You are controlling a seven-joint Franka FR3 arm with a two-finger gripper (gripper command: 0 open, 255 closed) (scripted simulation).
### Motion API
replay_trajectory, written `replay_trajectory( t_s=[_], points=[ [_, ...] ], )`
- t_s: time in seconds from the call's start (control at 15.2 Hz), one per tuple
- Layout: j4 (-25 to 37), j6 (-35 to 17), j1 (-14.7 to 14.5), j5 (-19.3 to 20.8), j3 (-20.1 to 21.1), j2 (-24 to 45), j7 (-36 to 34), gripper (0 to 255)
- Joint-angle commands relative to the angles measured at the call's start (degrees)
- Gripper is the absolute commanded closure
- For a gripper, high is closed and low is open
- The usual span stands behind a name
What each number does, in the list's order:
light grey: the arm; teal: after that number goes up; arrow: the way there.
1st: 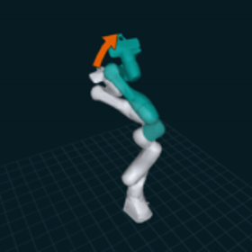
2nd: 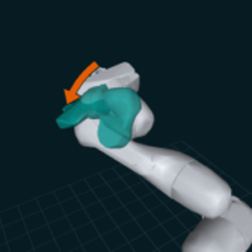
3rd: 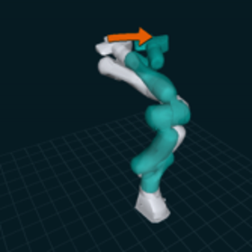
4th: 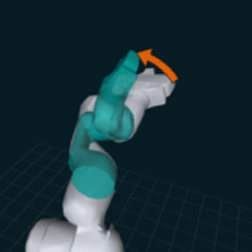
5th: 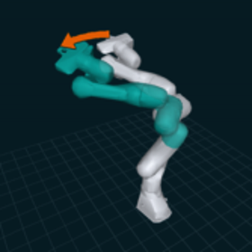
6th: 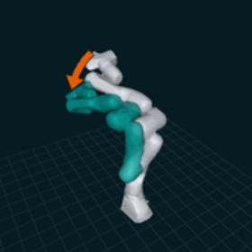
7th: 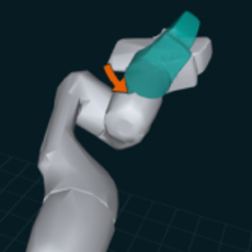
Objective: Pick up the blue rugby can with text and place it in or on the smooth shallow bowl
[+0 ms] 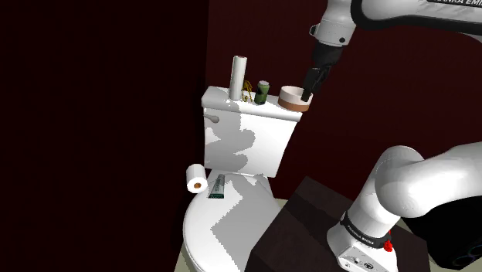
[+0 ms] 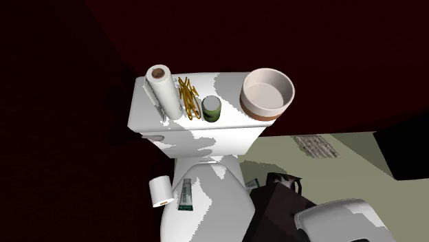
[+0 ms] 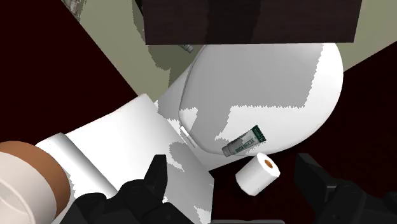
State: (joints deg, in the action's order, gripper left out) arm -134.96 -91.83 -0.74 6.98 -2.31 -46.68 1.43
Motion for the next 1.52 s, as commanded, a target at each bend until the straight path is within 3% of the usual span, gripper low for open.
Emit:
replay_trajectory(
  t_s=[0.0, 0.73, 1.45],
  points=[
    [0.0, 0.0, 0.0, 0.0, 0.0, 0.0, 0.0, 0],
    [10.8, -12.1, 1.9, 2.6, -7.4, 21.2, 5.5, 0],
    [30.2, -17.5, 3.6, -1.4, -13.4, 44.5, 12.5, 0]
  ],
)
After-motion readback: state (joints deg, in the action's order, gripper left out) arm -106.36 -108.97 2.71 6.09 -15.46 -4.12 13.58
